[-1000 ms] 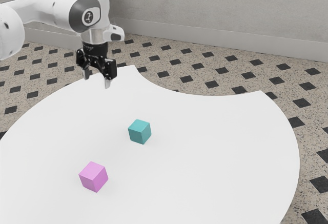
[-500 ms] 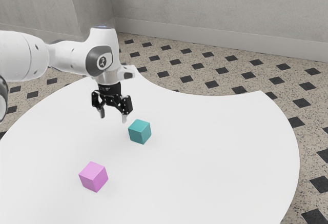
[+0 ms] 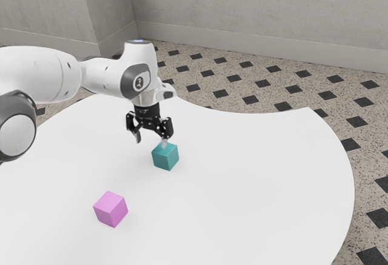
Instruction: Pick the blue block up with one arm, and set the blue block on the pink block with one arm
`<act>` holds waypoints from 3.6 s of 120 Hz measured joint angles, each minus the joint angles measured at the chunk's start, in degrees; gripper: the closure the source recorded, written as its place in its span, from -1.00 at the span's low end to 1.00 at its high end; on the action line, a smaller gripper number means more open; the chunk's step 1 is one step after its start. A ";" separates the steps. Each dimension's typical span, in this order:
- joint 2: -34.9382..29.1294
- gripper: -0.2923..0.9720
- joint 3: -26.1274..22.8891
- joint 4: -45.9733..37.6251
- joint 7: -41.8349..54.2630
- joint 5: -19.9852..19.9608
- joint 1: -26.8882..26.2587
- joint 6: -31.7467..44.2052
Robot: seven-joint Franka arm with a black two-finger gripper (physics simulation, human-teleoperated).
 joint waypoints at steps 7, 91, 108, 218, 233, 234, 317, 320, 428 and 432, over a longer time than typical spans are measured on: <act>0.83 -0.54 -0.06 0.80 -0.23 -0.13 -0.01 0.10; 9.44 -0.54 -1.82 7.11 -2.09 -0.51 -0.03 0.39; 10.18 -0.51 -1.83 7.07 -2.54 -0.52 0.03 0.40; -8.47 -0.06 2.03 -11.72 1.36 -1.28 -3.90 -0.64; -12.79 -0.06 5.67 -16.65 2.85 -1.53 -7.38 -0.67; -13.07 -0.06 6.04 -16.96 2.95 -1.54 -7.73 -0.67; -29.71 -0.06 19.42 -37.27 9.65 1.05 -18.70 -0.44; -29.75 -0.06 19.43 -37.46 9.82 1.15 -18.42 -0.43; -30.34 -0.21 19.77 -41.09 12.61 2.15 -19.78 -0.40; -30.34 -0.25 19.82 -41.19 12.66 2.25 -20.13 -0.41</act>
